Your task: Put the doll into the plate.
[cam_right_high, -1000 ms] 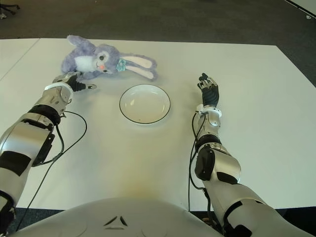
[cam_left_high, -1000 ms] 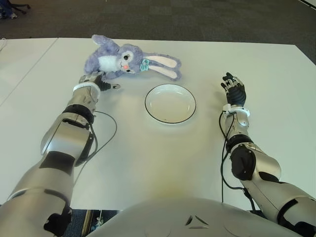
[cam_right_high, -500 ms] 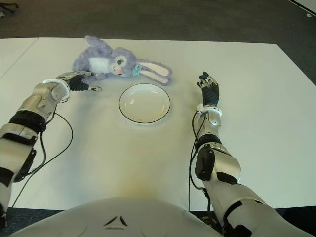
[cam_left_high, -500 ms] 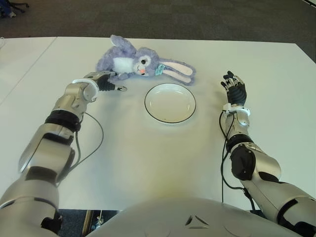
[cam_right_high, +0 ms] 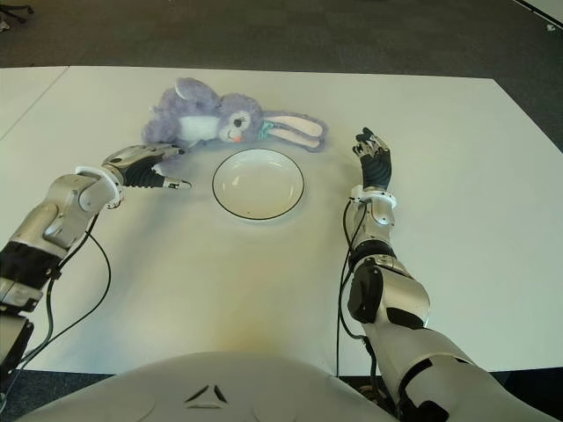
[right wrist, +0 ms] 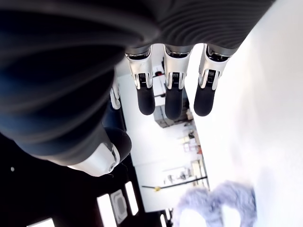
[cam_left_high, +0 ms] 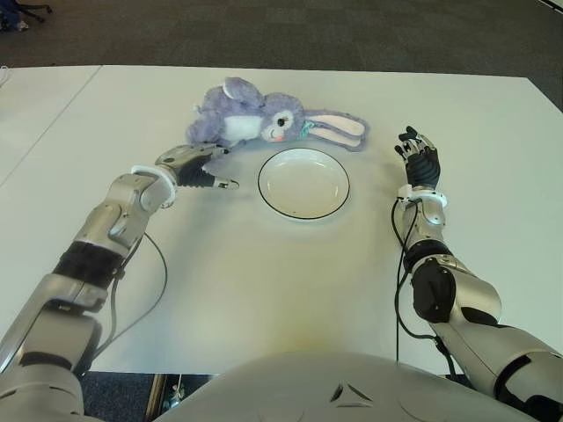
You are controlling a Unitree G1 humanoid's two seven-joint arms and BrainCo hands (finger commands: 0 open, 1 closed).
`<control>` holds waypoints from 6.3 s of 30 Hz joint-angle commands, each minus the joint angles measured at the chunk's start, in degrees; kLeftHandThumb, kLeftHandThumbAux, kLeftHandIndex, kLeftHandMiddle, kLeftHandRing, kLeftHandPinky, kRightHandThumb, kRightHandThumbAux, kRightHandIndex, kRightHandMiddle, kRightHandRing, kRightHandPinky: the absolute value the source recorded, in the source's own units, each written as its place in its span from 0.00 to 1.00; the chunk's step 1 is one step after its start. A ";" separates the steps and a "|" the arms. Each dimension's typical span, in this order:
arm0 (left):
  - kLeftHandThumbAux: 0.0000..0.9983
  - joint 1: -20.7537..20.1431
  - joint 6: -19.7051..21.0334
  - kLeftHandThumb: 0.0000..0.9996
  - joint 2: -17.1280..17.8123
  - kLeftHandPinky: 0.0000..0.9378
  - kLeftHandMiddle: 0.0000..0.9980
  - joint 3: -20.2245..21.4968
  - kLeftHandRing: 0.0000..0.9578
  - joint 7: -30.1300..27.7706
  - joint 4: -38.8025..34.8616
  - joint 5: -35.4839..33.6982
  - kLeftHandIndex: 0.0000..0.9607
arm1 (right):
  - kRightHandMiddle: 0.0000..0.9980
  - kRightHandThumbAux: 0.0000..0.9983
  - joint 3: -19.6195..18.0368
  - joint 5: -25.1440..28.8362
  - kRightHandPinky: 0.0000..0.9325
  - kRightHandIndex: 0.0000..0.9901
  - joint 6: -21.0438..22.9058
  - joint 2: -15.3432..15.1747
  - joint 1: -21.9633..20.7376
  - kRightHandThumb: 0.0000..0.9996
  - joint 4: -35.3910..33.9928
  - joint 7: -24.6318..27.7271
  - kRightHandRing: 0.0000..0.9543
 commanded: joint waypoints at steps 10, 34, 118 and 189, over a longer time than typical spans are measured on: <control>0.20 12.64 3.31 0.02 5.82 0.00 0.00 0.93 0.00 -20.94 -28.91 -11.16 0.00 | 0.13 0.73 0.34 0.07 0.21 0.41 6.63 4.25 12.79 0.70 8.50 -3.76 0.15; 0.25 11.31 5.64 0.01 7.84 0.00 0.00 4.52 0.00 -30.57 -34.32 -20.02 0.00 | 0.13 0.73 0.59 0.13 0.15 0.41 6.93 4.28 12.69 0.69 8.58 -3.27 0.12; 0.45 -32.35 -9.98 0.13 -9.31 0.04 0.02 11.58 0.01 43.06 42.21 8.53 0.09 | 0.13 0.72 1.00 -1.15 0.12 0.42 7.96 4.98 11.62 0.71 8.85 -5.77 0.10; 0.35 -36.85 2.99 0.00 -21.34 0.00 0.00 4.07 0.00 -21.32 51.39 -13.79 0.00 | 0.09 0.70 2.54 -2.98 0.45 0.43 4.77 5.26 12.72 1.00 8.45 -10.88 0.22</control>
